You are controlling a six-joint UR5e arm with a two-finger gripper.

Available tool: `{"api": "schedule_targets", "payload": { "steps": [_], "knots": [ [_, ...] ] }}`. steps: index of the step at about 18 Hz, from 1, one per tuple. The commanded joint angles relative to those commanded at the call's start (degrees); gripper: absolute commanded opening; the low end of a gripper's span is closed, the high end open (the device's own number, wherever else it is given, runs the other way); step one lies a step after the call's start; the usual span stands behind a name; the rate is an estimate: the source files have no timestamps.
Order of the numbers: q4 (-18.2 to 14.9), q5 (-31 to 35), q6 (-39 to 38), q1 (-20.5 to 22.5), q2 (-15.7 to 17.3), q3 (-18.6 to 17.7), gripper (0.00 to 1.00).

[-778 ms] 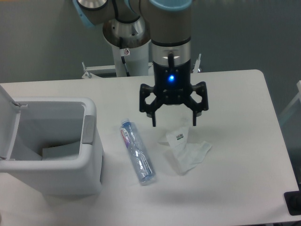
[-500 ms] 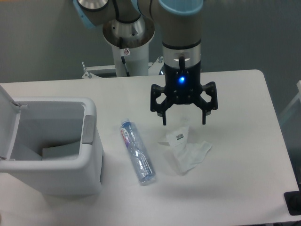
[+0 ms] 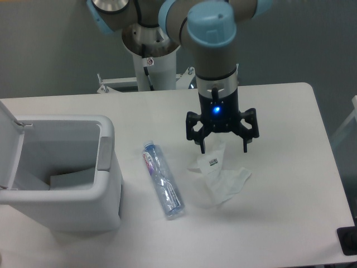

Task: Place the trash in the trash can
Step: 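Lower the open gripper over the crumpled white tissue, then close the gripper on the white tissue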

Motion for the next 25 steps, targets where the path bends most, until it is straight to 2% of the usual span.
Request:
{"api": "schedule_targets", "payload": {
  "steps": [3,7,12,16,21,25],
  "knots": [
    [-0.35,0.18,0.09,-0.17,0.09,-0.97,1.00],
    [0.52,-0.18,0.79,-0.26,0.09,-4.83,0.97],
    [0.26,0.26,7.54,-0.53,-0.26,-6.59,1.00],
    [0.53,2.37,15.54,-0.53,0.09,-10.99,1.00],
    [0.52,2.37,19.16,-0.79,-2.37,-10.56,1.00],
    [0.70,2.37,21.27,-0.53,-6.84,-8.27,1.00]
  ]
}}
